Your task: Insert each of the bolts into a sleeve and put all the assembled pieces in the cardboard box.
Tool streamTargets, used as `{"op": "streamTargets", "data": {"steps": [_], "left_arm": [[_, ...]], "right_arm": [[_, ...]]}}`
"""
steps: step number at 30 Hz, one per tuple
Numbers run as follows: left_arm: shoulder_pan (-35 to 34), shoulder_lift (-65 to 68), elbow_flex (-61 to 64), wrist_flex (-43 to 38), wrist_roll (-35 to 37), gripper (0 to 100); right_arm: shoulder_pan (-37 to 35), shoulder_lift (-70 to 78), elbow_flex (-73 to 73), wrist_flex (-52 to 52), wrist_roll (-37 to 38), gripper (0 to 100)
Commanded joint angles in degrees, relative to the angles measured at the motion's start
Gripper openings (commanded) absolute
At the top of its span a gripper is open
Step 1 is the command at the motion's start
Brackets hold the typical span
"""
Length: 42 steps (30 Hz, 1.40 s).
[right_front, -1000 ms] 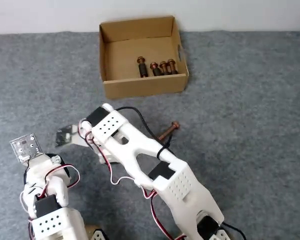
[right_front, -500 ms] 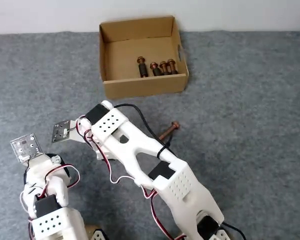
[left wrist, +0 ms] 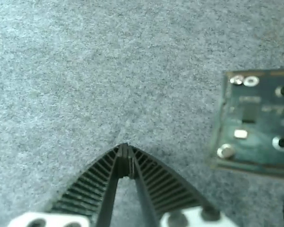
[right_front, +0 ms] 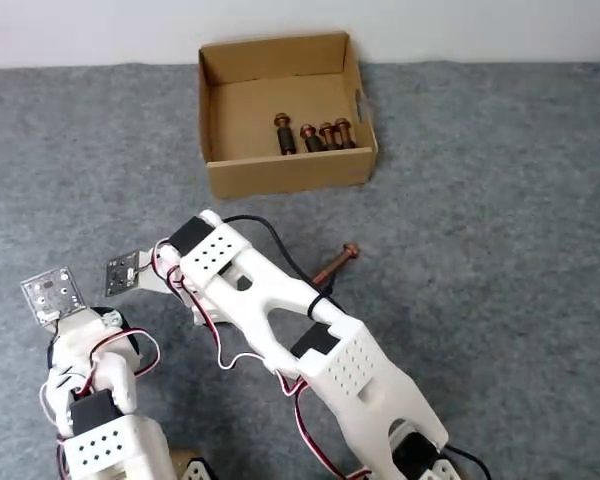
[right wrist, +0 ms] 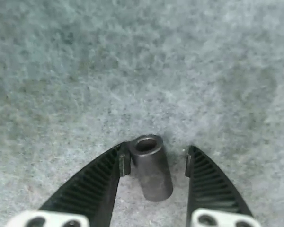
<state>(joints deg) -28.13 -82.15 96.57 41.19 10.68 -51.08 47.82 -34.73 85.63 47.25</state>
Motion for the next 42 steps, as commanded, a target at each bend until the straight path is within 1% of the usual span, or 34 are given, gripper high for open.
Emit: {"op": "streamTargets", "data": {"steps": [1,4,6,9,12,18,22,25,29,31,35,38,42], "left_arm": [[0.18,-0.62,-0.84,-1.49,0.09,1],[0.18,-0.62,-0.84,-1.49,0.09,1],[0.18,-0.62,-0.84,-1.49,0.09,1],[0.26,-0.62,-0.84,-1.49,0.09,1],[0.26,-0.62,-0.75,-1.49,0.09,1],[0.44,-0.62,-0.13,-1.67,0.09,1],[3.34,-0.62,0.04,-1.67,0.09,1],[4.66,-0.62,0.04,-1.67,0.09,1],[4.66,-0.62,0.04,-1.67,0.09,1],[5.01,-0.62,0.04,-1.67,0.09,1],[8.62,-0.62,0.22,-0.7,0.09,1],[10.37,-0.62,0.22,-0.88,-0.26,1],[12.57,-0.7,-2.24,-0.62,-0.26,1]], "right_arm": [[-0.75,1.1,-1.67,-0.75,0.62,11.5],[-0.75,1.54,-1.67,-0.66,0.53,0.6],[-0.4,1.54,-1.67,-0.48,0.44,1.8],[0.22,1.54,-1.76,0.66,0.35,0.9],[2.07,0.48,-1.85,3.38,-0.18,1.0],[8.84,-5.85,-2.02,8.92,-12.66,1.0],[13.14,-9.8,-2.02,14.11,-20.66,1.0],[16.22,-12.09,-2.02,17.01,-28.66,1.0],[21.58,-17.01,-1.67,17.36,-41.58,0.9],[23.69,-20.62,-1.67,17.36,-44.66,0.9],[27.47,-29.76,0.79,17.45,-48.26,0.9],[30.73,-38.37,7.21,17.45,-50.64,0.9],[36.62,-51.12,18.73,17.27,-57.14,0.8]]}}
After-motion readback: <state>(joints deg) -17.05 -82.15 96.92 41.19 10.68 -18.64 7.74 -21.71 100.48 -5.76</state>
